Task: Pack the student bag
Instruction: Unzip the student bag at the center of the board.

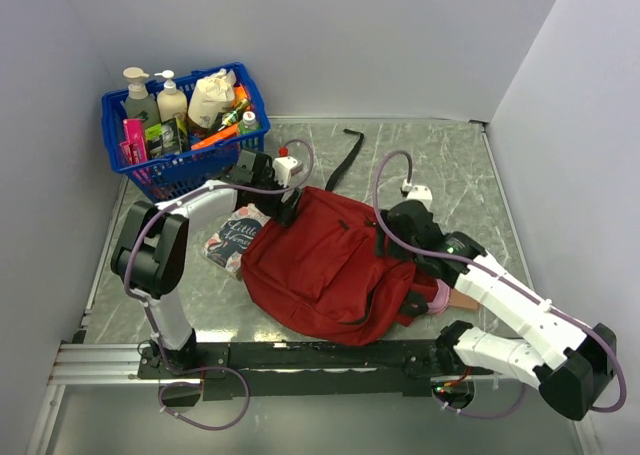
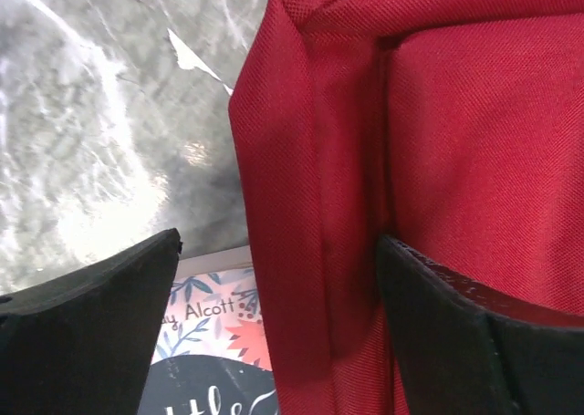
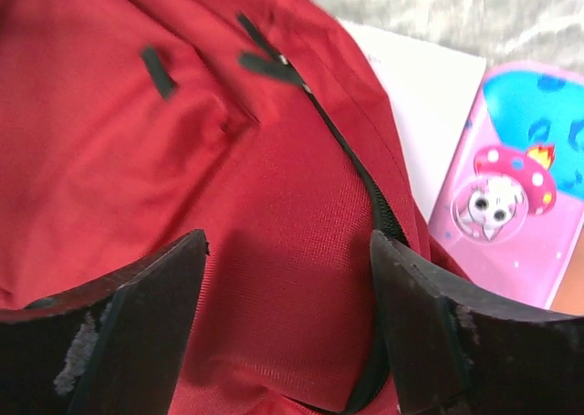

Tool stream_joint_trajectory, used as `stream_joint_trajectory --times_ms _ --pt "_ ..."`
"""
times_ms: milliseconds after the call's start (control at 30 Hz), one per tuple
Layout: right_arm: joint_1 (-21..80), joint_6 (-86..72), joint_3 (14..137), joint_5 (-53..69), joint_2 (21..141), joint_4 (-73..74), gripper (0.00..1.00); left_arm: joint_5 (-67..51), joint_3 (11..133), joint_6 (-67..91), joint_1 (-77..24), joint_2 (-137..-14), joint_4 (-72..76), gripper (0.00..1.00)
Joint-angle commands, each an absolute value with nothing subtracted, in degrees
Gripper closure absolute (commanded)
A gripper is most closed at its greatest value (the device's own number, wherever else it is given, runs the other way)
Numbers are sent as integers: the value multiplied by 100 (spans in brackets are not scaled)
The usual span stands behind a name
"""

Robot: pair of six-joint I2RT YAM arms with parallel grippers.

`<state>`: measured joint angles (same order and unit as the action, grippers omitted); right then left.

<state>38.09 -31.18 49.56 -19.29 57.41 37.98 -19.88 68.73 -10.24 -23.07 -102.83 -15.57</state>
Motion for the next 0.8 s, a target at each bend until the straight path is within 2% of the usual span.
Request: stream_joint_trajectory --times_ms 0,33,67,133,167,233,267,333,367,500,767 --pt "3797 -3234 4615 -1872 5231 3691 26 -2355 6882 -897 -2320 -10231 -1441 15" --pt "3797 -3226 4579 -1872 5186 3674 28 -2382 6917 -870 -2320 -10222 -1450 23" --pt "3797 -3226 4553 -1881 5151 3665 33 -2364 6952 -844 -2320 -10213 -1459 43" --pt "3788 -3217 4509 -1898 5089 3639 41 -2312 7075 -730 -2320 -10082 -1520 63" --pt "3797 -3225 4526 -1907 5080 3656 51 -2285 7119 -695 -2320 -10020 -1564 79" --pt "3788 -3217 4553 -1899 5019 3648 64 -2294 7259 -607 -2312 -9774 -1774 92" --pt "3788 -3208 4553 -1898 4992 3647 78 -2277 7303 -580 -2294 -9678 -1845 99" --pt "3797 -3138 4588 -1890 4861 3595 89 -2259 7453 -440 -2268 -9335 -2029 99" --pt "3797 -3112 4597 -1846 4817 3551 100 -2067 7514 -387 -2268 -9212 -2256 99" --pt "3797 -2936 4641 -1565 4536 3349 100 -1627 7814 -220 -2075 -8318 -2891 99" --pt "4060 -2927 4343 -1116 4746 2682 100 -572 7156 -729 -1592 -7173 -3691 99"
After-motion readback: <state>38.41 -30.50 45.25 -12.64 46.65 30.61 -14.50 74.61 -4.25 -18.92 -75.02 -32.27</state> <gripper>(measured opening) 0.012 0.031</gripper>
